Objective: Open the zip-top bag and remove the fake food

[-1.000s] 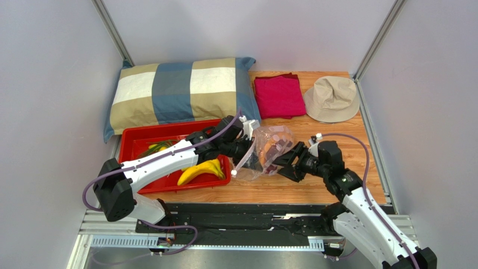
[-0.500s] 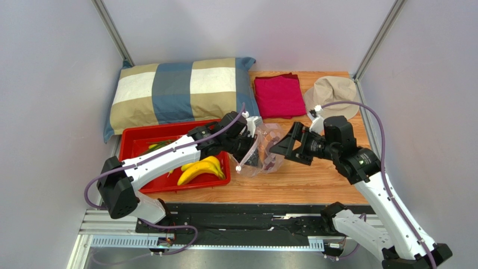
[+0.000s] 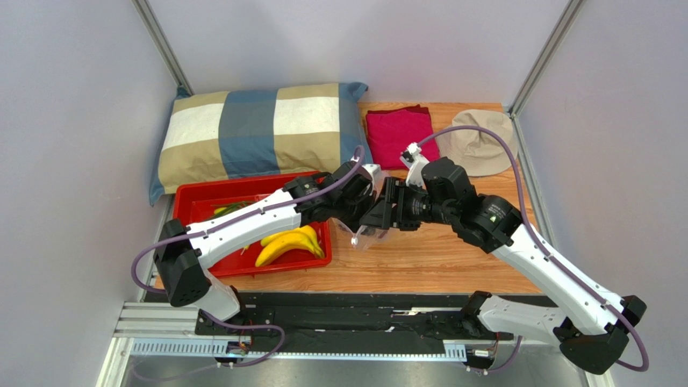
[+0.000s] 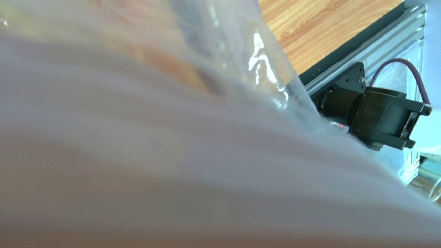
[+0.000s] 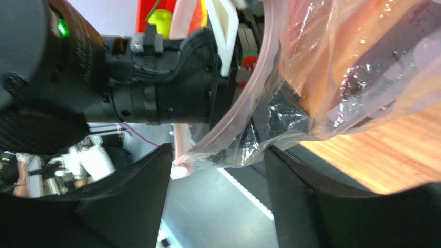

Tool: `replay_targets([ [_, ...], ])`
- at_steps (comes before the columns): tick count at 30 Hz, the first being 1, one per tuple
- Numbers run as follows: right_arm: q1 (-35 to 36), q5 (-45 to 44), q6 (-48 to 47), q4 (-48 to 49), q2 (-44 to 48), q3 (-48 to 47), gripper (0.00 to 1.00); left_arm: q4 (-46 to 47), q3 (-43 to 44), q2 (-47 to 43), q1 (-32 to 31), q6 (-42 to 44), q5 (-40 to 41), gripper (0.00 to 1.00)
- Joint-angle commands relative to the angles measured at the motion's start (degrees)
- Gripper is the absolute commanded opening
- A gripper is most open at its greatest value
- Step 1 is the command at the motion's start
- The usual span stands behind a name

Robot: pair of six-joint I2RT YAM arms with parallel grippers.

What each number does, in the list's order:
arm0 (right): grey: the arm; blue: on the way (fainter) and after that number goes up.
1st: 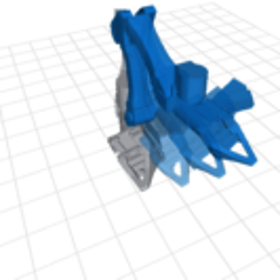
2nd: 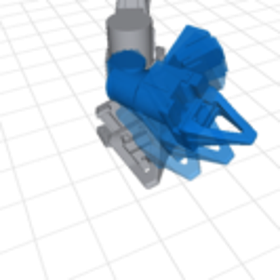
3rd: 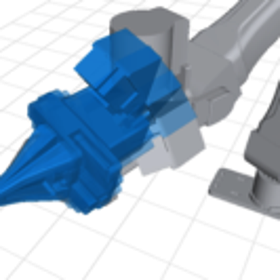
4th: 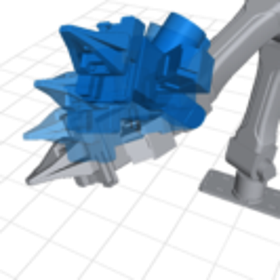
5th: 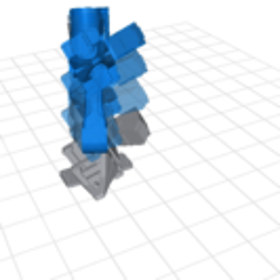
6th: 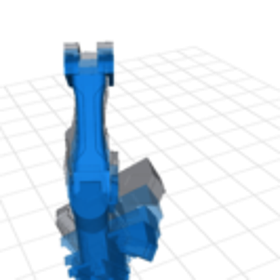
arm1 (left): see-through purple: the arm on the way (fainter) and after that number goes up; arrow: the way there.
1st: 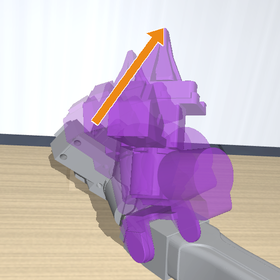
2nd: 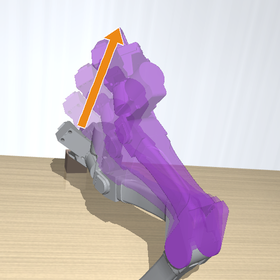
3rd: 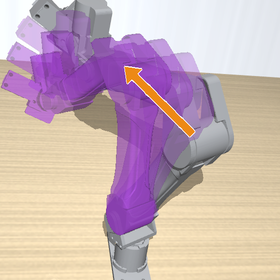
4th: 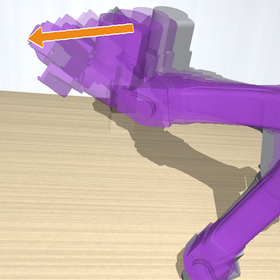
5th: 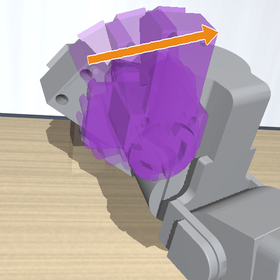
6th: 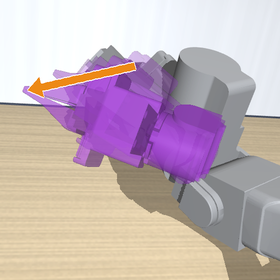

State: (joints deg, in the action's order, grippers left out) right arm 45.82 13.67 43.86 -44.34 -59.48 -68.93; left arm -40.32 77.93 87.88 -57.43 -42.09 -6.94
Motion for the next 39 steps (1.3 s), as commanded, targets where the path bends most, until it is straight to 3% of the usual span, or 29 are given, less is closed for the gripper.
replay_targets([
  [1,0.8,-4.5,-1.2,0.4,0.2,0.1,0.62,-0.2,3.5,-1.0,-0.5,-1.1,2.5,0.0],
  [5,1.2,-4.4,-1.7,-0.1,-0.5,0.5,0.28,0.0,2.9,-1.7,-0.6,-0.9,1.4,0.0],
  [7,1.4,-4.7,-1.8,-0.1,0.4,1.4,0.18,0.3,2.4,-2.2,-0.6,-0.5,1.0,0.0],
  [8,1.4,-4.9,-1.8,-0.3,0.9,1.9,0.04,0.6,2.0,-2.3,-0.5,-0.5,0.2,0.0],
  [9,1.4,-5.5,-1.8,-0.6,1.6,2.4,0.0,1.5,1.8,-2.5,-0.5,-0.1,-0.4,0.0],
  [17,1.8,-9.5,-3.2,-8.0,7.3,6.5,0.0,5.2,1.2,-3.2,1.0,3.1,-8.5,0.0],
  [22,2.3,-6.6,-2.8,-6.4,11.7,10.7,0.0,7.1,-1.0,-3.5,3.8,-0.2,-12.9,0.0],
  [26,4.4,-6.3,-2.4,-4.3,8.9,10.1,0.0,7.4,0.0,-3.0,3.8,-3.1,-14.4,0.0],
  [31,8.8,-9.9,-4.9,-7.4,3.8,4.9,0.0,-1.4,6.8,-0.1,3.7,-8.7,-8.6,0.0],
  [34,9.5,-11.1,-4.7,-8.5,3.6,4.9,0.0,-10.1,12.8,1.9,3.8,-11.5,-0.5,0.0],
  [39,9.5,-17.1,-3.1,-12.4,3.7,7.0,0.0,-16.1,18.9,2.5,5.0,-14.2,-3.4,0.0],
])
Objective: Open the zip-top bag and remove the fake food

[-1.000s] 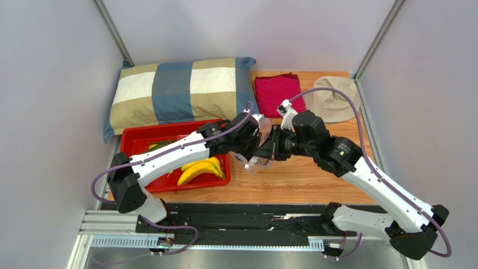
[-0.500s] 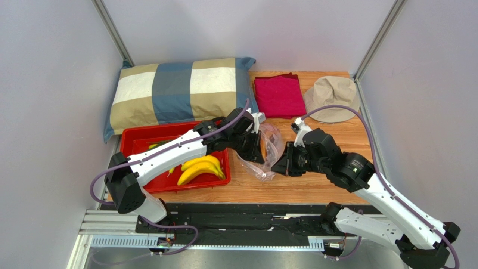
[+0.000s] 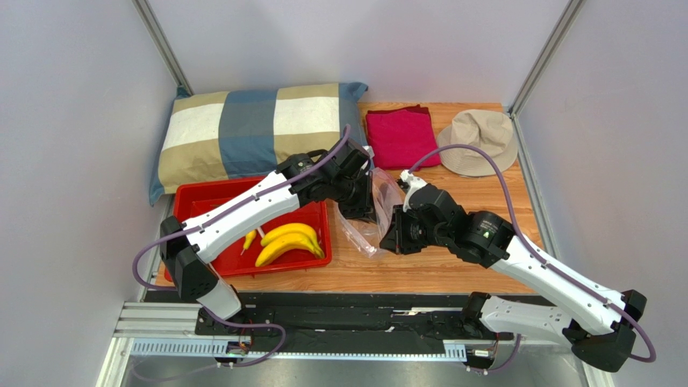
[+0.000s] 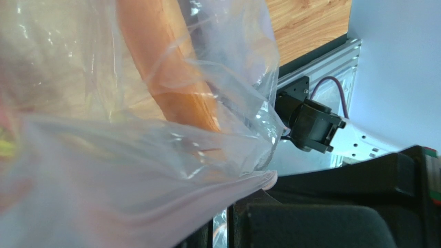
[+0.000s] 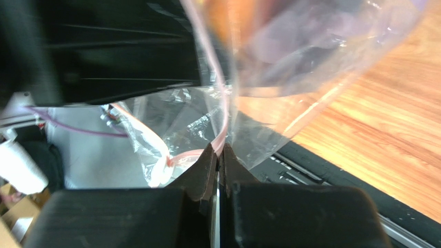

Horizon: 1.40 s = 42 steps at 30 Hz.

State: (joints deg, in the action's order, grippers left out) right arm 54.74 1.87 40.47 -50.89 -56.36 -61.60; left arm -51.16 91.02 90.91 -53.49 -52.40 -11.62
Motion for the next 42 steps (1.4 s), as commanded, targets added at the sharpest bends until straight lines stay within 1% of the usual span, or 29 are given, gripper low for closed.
replay_targets([
  [1,0.6,-5.7,0.6,-6.1,1.1,0.2,0.0,-5.5,6.1,-1.0,0.9,-4.2,0.8,0.0],
  [3,0.6,-6.7,1.4,-5.7,1.7,0.4,0.0,-4.0,3.9,-2.6,0.9,-4.6,0.1,0.0],
  [4,0.6,-7.0,1.4,-5.7,1.9,0.3,0.0,-2.5,1.5,-3.0,1.0,-3.8,-1.7,0.0],
  [5,0.7,-7.7,1.3,-6.1,1.9,-0.5,0.0,-1.4,0.9,-3.2,1.0,-2.5,-2.0,0.0],
  [7,0.6,-7.8,0.7,-7.6,1.9,-1.6,0.0,-1.4,-1.5,-3.3,1.0,0.8,-0.6,0.0],
  [9,0.6,-6.7,0.1,-7.6,2.5,-2.5,0.0,2.1,-4.8,-4.4,1.2,1.1,-0.2,0.0],
  [10,0.7,-6.4,0.3,-6.9,2.9,-2.2,0.0,4.1,-8.5,-5.0,1.4,1.2,-0.4,0.0],
  [11,0.7,-5.7,0.3,-6.2,4.0,-1.2,0.0,7.8,-10.2,-5.3,1.8,0.3,-1.2,0.0],
  [12,0.6,-5.1,0.6,-5.3,4.4,-0.5,0.0,10.1,-11.9,-5.2,2.0,-0.1,-2.5,0.0],
  [13,0.6,-4.9,1.6,-5.1,4.8,0.1,0.0,14.5,-15.0,-5.0,2.1,-0.2,-4.9,0.0],
  [16,0.7,-2.7,4.1,-3.5,5.1,3.1,0.0,19.8,-18.5,-2.2,1.6,0.3,-8.8,0.0],
  [17,0.6,-0.8,5.0,-2.7,5.5,4.1,0.0,19.9,-18.9,-0.8,0.6,1.2,-8.0,0.0],
  [20,0.6,1.0,7.0,0.4,6.0,7.5,0.0,21.4,-20.8,1.1,-0.3,3.1,-5.4,0.0],
  [24,0.5,1.6,7.0,-0.1,5.3,8.0,0.0,22.9,-23.3,1.5,-0.6,3.4,-2.8,0.01],
  [26,0.6,2.1,7.1,0.1,5.3,8.2,0.0,23.4,-23.5,2.1,-0.6,3.5,-2.2,0.11],
  [28,0.6,2.8,7.4,0.5,5.2,8.5,0.0,24.2,-23.8,3.2,-0.6,3.5,-2.6,0.17],
  [29,0.6,3.0,7.5,0.5,5.2,8.6,0.0,24.3,-23.8,3.6,-0.6,3.4,-2.9,0.22],
  [31,0.6,3.2,7.6,0.6,5.1,8.7,0.0,25.0,-23.8,4.5,-0.6,3.6,-3.5,0.24],
  [34,0.6,3.1,7.4,0.4,5.3,8.6,0.0,25.6,-23.8,5.2,-0.6,4.0,-3.2,0.31],
  [38,0.6,3.1,7.5,0.2,5.5,8.7,0.0,25.8,-23.9,5.6,-0.6,4.5,-2.8,0.37],
  [40,0.7,3.1,7.5,0.0,5.6,8.8,0.0,25.7,-23.8,5.9,-0.6,4.6,-2.6,0.38],
  [42,0.6,3.1,7.5,-0.1,5.9,9.0,0.0,25.8,-23.8,5.9,-0.6,4.6,-2.6,0.4],
])
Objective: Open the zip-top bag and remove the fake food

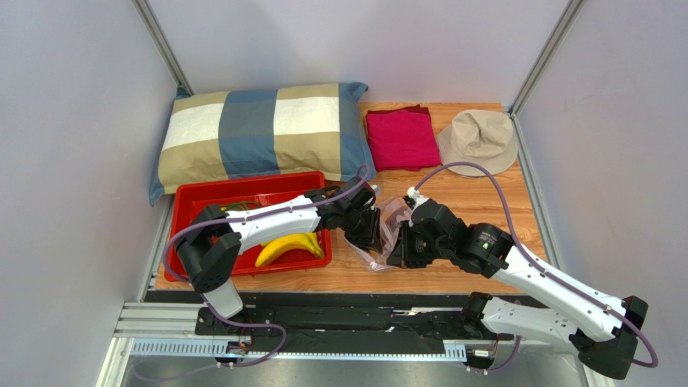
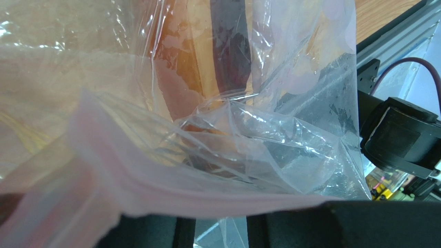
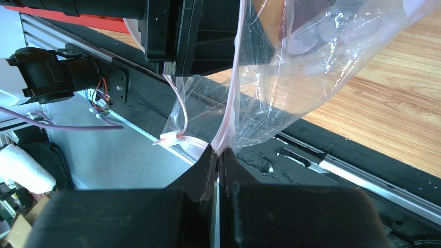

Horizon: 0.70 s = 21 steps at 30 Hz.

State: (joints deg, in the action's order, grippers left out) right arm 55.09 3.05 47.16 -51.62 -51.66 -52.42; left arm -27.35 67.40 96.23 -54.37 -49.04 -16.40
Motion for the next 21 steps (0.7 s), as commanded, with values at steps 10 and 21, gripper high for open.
replay_targets([
  [10,0.3,2.4,0.2,0.5,1.2,-0.1,0.0,1.8,-0.5,-1.6,0.4,0.1,5.7,0.35],
  [21,0.3,2.3,-0.5,-0.3,1.6,-0.3,0.0,0.8,0.8,-1.5,0.4,0.8,6.4,0.14],
])
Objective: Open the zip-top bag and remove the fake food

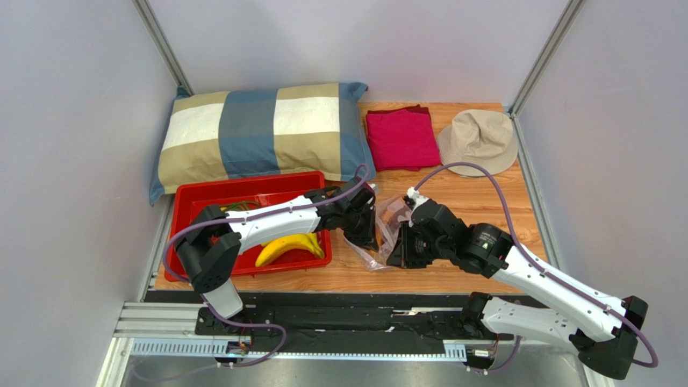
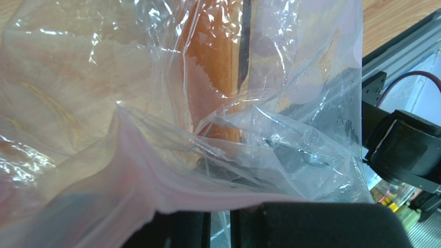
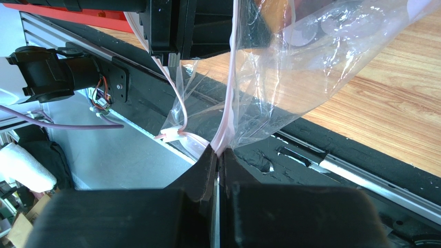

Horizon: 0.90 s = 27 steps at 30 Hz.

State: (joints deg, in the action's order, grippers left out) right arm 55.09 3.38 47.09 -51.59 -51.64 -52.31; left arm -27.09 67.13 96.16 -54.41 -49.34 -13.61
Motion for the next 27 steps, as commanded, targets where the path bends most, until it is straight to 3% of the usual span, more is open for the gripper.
replay_targets([
  [1,0.3,2.0,-0.4,-0.4,1.6,-0.4,0.0,0.3,1.3,-1.4,0.4,1.4,3.8,0.17],
  [2,0.3,2.1,-0.4,-0.4,1.7,-0.4,0.0,0.0,1.5,-1.4,0.4,1.4,3.8,0.27],
  [6,0.3,2.2,-0.6,-0.4,1.9,-0.2,0.0,-0.4,1.8,-1.5,0.4,1.3,4.8,0.36],
  [20,0.3,2.6,-1.6,-0.8,1.7,-0.6,0.0,-0.2,1.6,-2.9,0.4,0.7,6.4,0.32],
  [23,0.3,2.6,-1.7,-1.0,1.7,-0.7,0.0,-0.1,1.6,-3.0,0.4,0.8,6.2,0.39],
  [27,0.3,2.7,-1.9,-1.0,1.8,-0.8,0.0,0.4,1.3,-3.1,0.5,0.8,6.6,0.39],
])
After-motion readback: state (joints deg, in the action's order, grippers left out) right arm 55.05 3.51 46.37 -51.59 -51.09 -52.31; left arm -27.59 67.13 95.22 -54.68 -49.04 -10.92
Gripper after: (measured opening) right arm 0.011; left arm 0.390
